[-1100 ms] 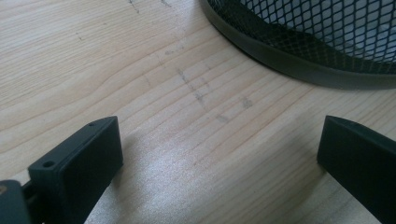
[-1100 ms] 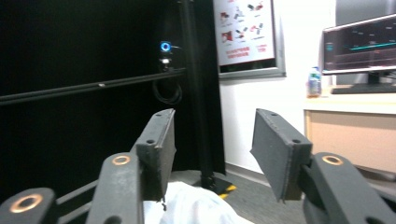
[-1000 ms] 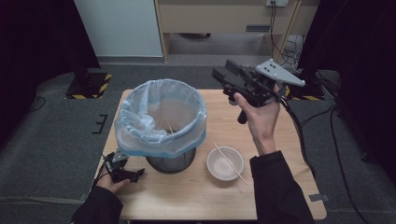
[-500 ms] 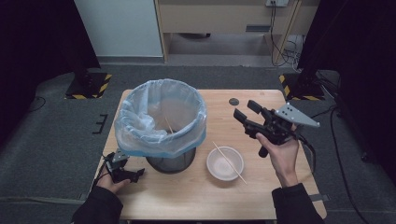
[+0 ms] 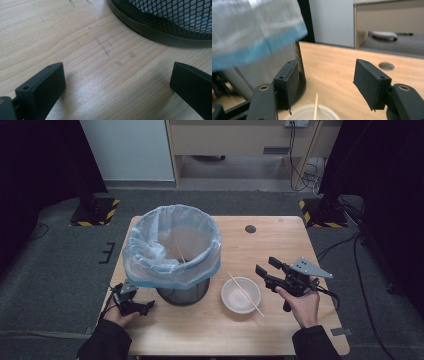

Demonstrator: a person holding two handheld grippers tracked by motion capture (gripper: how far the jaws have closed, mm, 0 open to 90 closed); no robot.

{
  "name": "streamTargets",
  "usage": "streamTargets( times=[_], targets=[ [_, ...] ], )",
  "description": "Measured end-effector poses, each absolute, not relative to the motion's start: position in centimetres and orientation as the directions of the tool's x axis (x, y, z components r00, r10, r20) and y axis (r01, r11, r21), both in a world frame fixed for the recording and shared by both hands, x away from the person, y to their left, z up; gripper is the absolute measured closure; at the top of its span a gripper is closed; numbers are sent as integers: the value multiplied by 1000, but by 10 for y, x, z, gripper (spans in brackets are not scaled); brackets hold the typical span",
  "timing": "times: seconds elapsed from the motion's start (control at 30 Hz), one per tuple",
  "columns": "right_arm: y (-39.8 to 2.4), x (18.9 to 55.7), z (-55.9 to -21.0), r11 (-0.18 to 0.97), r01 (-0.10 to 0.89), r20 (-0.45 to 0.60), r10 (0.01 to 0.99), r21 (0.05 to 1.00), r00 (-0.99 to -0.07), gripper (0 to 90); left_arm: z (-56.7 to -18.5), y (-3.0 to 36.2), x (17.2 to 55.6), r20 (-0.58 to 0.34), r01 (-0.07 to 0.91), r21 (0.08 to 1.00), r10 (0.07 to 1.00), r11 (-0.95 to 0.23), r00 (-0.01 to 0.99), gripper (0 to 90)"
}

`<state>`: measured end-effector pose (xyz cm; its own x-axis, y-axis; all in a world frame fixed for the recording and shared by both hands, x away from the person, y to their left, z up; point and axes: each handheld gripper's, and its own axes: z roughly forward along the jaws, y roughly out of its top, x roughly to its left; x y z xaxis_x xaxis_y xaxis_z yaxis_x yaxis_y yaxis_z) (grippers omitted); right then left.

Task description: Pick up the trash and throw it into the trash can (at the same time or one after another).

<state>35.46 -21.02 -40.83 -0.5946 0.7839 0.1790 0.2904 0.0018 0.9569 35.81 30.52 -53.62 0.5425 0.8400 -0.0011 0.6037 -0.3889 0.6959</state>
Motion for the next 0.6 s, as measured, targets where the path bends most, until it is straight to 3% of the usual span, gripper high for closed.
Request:
streamTargets(
  times=[0.37, 0.6],
  targets=[
    [-197, 354, -442, 162, 410, 137, 781, 898, -609, 421, -536, 305, 358, -1, 604, 695, 839, -390, 544, 0],
    [-186, 354, -459, 242, 475, 132, 768, 846, -627, 525, -536, 305, 358, -1, 604, 696, 839, -390, 544, 0]
  ],
)
